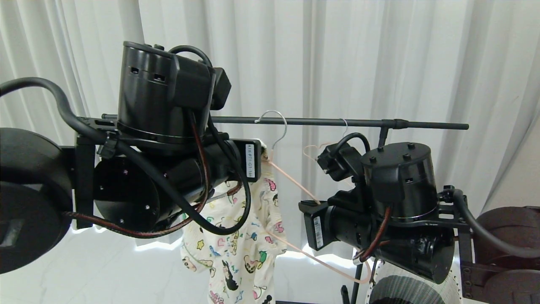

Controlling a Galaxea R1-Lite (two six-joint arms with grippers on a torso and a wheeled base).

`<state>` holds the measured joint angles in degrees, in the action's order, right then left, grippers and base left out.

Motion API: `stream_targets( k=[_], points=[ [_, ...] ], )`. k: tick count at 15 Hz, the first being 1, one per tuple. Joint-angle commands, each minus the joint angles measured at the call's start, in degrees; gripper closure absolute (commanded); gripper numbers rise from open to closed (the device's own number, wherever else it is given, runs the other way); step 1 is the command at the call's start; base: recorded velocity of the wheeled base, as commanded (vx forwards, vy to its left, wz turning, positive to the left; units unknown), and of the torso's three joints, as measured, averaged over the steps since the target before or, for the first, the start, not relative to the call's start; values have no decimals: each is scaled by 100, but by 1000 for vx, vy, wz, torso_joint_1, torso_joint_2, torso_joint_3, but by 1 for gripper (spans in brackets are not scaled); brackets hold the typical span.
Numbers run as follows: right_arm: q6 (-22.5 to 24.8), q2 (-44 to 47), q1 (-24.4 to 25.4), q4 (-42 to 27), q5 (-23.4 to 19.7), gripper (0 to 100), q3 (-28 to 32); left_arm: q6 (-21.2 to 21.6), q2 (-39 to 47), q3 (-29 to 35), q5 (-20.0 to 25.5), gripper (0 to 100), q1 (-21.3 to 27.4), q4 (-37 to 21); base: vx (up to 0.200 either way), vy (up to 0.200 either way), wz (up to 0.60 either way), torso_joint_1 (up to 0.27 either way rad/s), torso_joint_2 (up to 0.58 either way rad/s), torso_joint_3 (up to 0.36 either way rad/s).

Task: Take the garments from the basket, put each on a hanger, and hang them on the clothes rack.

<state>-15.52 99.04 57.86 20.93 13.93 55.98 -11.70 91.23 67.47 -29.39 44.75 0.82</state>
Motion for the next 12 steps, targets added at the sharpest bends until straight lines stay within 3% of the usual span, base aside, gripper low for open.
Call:
stream_targets(
  k=[1,4,7,10,12],
  points=[
    [-13,-130,-38,7,118,100,-17,98,0,11,-84,0,-142,15,0,0,0,0,0,0],
    [-162,-148,-134,271,575,100,-26,133,-167,-15,-49,0,-160,15,0,0,0,0,0,0],
    [-162,-183,-213,350,628,100,-17,142,-361,-59,127,0,104,6,0,0,0,0,0,0],
    [-136,-288,-389,350,637,100,-26,581,-660,-534,311,0,148,15,0,0,0,0,0,0],
    [-109,-403,-512,350,637,100,-87,617,-879,-789,469,0,139,15,0,0,0,0,0,0]
  ],
)
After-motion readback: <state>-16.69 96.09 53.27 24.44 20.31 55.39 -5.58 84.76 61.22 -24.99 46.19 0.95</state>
